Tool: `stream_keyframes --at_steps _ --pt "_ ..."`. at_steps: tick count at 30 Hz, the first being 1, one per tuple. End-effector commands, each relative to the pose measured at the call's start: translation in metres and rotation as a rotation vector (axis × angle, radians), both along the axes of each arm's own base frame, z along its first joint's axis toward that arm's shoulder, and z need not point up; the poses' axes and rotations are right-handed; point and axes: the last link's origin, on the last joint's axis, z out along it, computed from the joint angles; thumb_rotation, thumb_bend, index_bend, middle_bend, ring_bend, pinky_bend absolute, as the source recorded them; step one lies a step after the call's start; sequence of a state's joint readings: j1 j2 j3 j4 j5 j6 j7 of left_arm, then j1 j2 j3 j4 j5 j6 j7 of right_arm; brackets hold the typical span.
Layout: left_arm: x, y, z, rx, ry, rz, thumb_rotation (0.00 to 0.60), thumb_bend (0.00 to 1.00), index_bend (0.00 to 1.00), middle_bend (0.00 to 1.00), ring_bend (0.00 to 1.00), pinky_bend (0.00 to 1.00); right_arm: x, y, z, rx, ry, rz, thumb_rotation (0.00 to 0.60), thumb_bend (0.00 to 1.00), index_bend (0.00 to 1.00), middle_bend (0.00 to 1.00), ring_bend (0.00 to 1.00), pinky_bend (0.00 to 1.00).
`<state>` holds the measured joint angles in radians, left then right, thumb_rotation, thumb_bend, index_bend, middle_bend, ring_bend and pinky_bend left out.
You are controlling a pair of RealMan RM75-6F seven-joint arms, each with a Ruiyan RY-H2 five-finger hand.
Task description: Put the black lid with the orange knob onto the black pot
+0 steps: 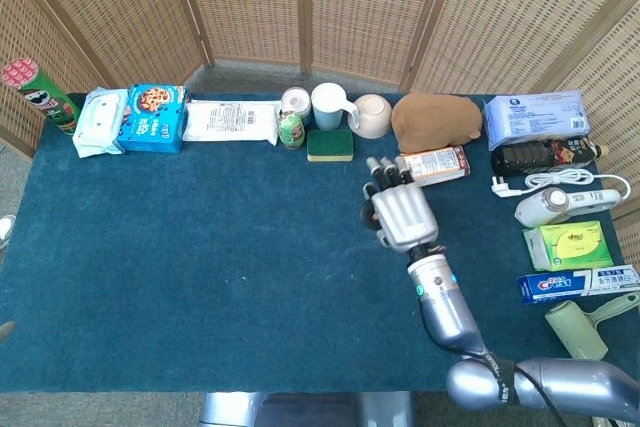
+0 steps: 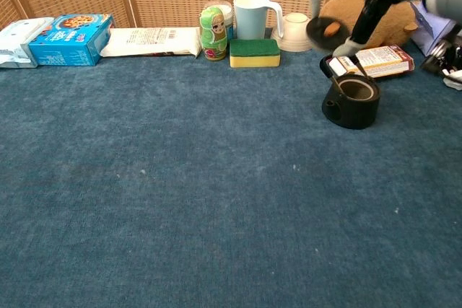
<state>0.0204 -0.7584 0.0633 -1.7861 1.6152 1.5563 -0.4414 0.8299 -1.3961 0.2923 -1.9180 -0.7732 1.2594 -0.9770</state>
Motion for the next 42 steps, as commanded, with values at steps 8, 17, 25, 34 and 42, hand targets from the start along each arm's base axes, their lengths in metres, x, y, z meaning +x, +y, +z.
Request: stream_keyframes --at_steps 8,17,25,34,42 --pt "0.001 0.008 -0.003 -0.001 0.008 0.019 0.600 0.21 0.00 0.00 0.00 0.04 -0.028 -0.040 0.015 -0.044 -0.031 -0.156 0.600 0.28 0.44 0.07 0.10 0.00" --pt "0.001 0.014 -0.006 -0.007 0.024 0.033 0.600 0.21 0.00 0.00 0.00 0.04 -0.048 -0.055 -0.001 -0.001 -0.054 -0.216 0.600 0.28 0.44 0.07 0.10 0.00" --pt "0.001 0.018 -0.007 -0.008 0.030 0.049 0.600 0.21 0.00 0.00 0.00 0.04 -0.049 -0.049 -0.011 0.036 -0.050 -0.195 0.600 0.28 0.44 0.07 0.10 0.00" --pt "0.001 0.018 -0.007 -0.011 0.027 0.049 0.600 0.21 0.00 0.00 0.00 0.04 -0.047 -0.046 -0.022 0.066 -0.045 -0.207 0.600 0.28 0.44 0.07 0.10 0.00" --pt "-0.001 0.019 -0.005 -0.007 0.023 0.055 0.600 0.21 0.00 0.00 0.00 0.04 -0.054 -0.049 -0.029 0.074 -0.028 -0.235 0.600 0.28 0.44 0.07 0.10 0.00"
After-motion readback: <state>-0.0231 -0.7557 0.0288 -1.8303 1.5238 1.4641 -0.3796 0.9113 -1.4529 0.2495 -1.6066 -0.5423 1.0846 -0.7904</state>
